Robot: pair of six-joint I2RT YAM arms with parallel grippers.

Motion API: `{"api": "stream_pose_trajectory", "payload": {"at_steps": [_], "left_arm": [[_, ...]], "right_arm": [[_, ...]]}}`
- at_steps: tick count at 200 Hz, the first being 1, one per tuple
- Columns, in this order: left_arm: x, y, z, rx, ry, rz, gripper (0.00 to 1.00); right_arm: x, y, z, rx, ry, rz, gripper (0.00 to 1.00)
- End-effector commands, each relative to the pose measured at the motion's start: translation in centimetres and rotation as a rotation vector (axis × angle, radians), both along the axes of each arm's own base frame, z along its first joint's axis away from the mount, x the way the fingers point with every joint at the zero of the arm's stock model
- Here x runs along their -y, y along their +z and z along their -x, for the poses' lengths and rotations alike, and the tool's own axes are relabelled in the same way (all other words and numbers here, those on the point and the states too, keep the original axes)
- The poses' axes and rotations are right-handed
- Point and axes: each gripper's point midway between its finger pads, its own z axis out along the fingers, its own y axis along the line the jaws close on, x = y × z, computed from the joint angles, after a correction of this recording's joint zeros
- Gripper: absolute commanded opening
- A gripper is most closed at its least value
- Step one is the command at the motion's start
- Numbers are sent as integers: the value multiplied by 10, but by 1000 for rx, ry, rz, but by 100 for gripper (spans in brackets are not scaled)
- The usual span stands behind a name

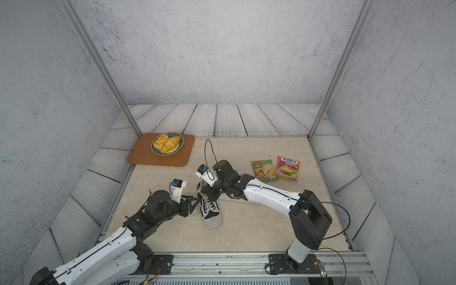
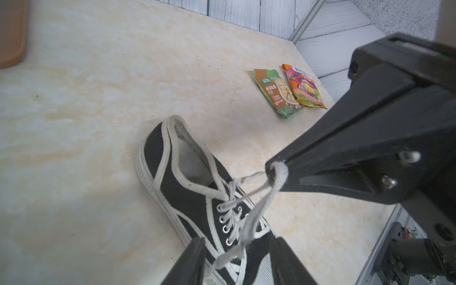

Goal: Tie the shoes
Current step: Fold the shoelace into the shoe.

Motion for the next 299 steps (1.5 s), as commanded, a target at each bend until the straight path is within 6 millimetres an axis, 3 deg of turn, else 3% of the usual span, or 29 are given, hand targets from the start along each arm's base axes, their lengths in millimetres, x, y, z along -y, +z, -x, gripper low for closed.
{"api": "stream_pose_trajectory", "payload": {"at_steps": [1, 120, 172, 218, 253, 269, 299], "left_arm": [[10, 4, -2, 38, -41, 29, 48], [31, 5, -33, 55, -45, 0, 44], [38, 11, -38, 56, -60, 9, 27], [40, 17, -39, 61, -66, 9, 22], [39, 15, -38, 51, -64, -3, 9], [38, 13, -39, 49, -56, -11, 0], [36, 5, -38, 33, -54, -32, 0]], "right_arm": [[-1, 35, 2, 45, -12, -82, 0], [-1, 37, 5, -3, -31, -114, 0], [-2, 33, 5, -22, -41, -118, 0], [-2, 25, 3, -36, -53, -105, 0], [-1, 24, 2, -40, -67, -96, 0], [2, 23, 1, -36, -80, -85, 4], [12, 21, 0, -29, -118, -51, 17]]}}
